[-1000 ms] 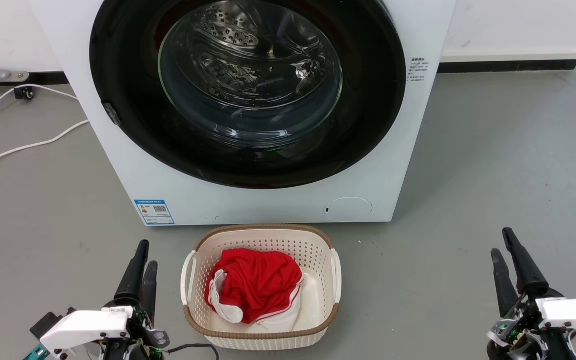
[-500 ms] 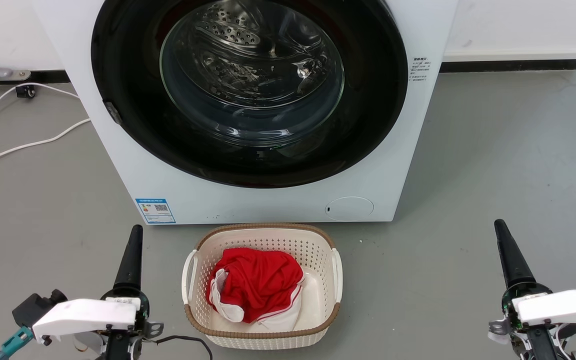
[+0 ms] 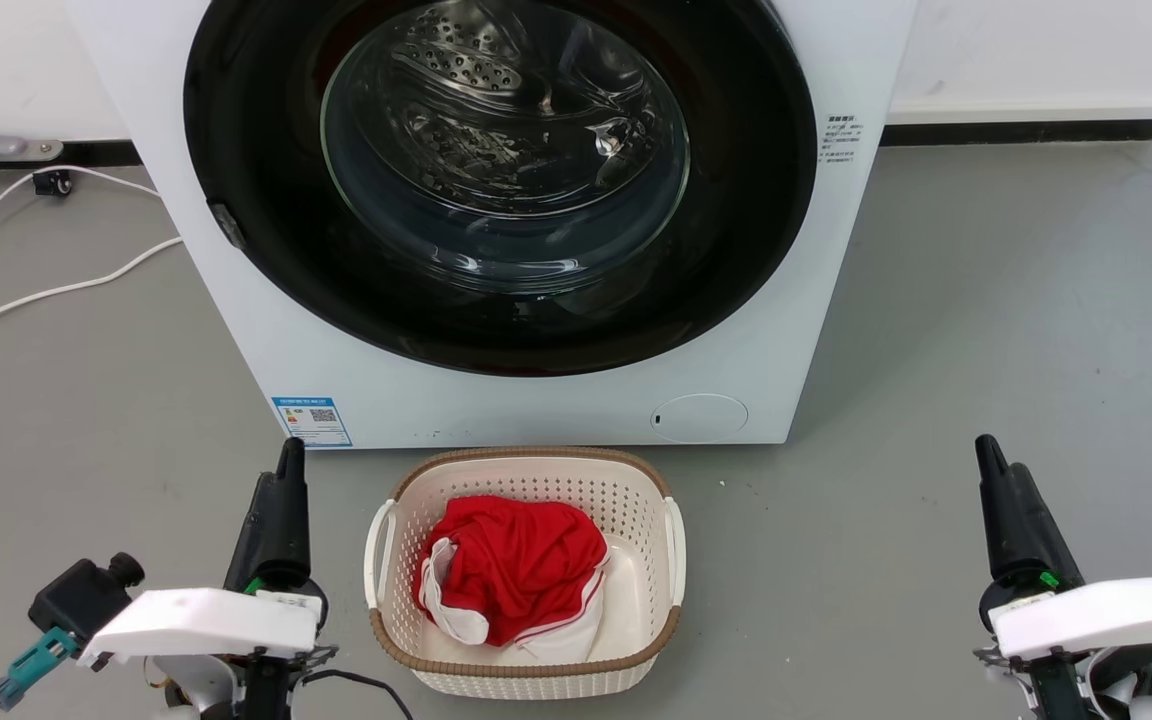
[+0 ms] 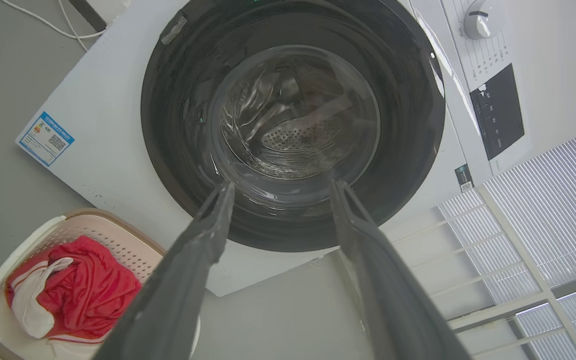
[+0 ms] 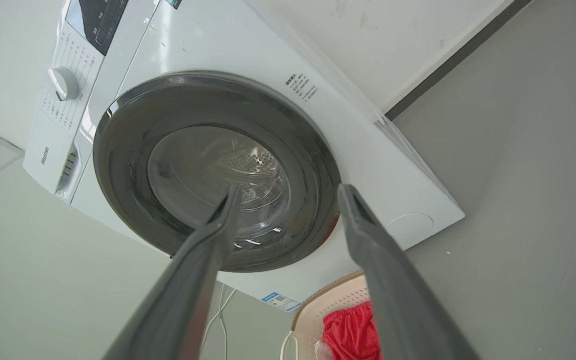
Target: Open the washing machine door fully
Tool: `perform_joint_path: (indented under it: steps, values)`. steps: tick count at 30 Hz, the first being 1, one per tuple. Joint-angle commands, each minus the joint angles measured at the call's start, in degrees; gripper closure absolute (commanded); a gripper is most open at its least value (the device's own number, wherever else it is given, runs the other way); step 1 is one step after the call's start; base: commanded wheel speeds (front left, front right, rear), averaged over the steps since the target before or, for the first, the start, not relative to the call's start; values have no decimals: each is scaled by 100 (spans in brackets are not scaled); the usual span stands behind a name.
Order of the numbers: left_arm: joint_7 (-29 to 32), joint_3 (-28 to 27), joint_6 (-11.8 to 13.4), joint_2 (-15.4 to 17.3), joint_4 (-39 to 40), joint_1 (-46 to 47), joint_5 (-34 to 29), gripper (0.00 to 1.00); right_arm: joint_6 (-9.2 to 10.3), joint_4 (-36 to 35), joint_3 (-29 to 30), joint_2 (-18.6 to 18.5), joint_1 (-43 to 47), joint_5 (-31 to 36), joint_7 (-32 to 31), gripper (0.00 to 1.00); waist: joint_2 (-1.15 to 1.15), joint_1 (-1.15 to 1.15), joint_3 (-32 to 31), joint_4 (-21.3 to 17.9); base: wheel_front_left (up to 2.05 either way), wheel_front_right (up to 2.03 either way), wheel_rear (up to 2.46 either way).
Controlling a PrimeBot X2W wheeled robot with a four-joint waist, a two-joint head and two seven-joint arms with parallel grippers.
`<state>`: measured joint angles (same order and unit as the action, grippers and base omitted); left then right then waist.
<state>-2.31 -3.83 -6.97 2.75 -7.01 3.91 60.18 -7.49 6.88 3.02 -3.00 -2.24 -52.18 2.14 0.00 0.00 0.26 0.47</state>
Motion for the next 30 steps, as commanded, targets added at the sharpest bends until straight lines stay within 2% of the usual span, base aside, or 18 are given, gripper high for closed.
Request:
perform_joint_path:
  steps: [1, 14, 30]
  values:
    - [-62, 39, 9, 15, 121, 47, -298, 0, 0, -156, -29, 5, -42, 254, 72, 0, 0, 0, -1, 2, 0, 0, 0]
    - [-312, 196, 65, 20, 118, -29, -1758, 0, 0, -331, -106, 7, 24, 1533, 221, 0, 0, 0, -28, 29, 0, 0, 0]
    - [-577, 297, 110, 64, 17, 99, -2932, 0, 0, -482, -131, 11, 79, 2746, 312, 0, 0, 0, -17, 52, 0, 0, 0]
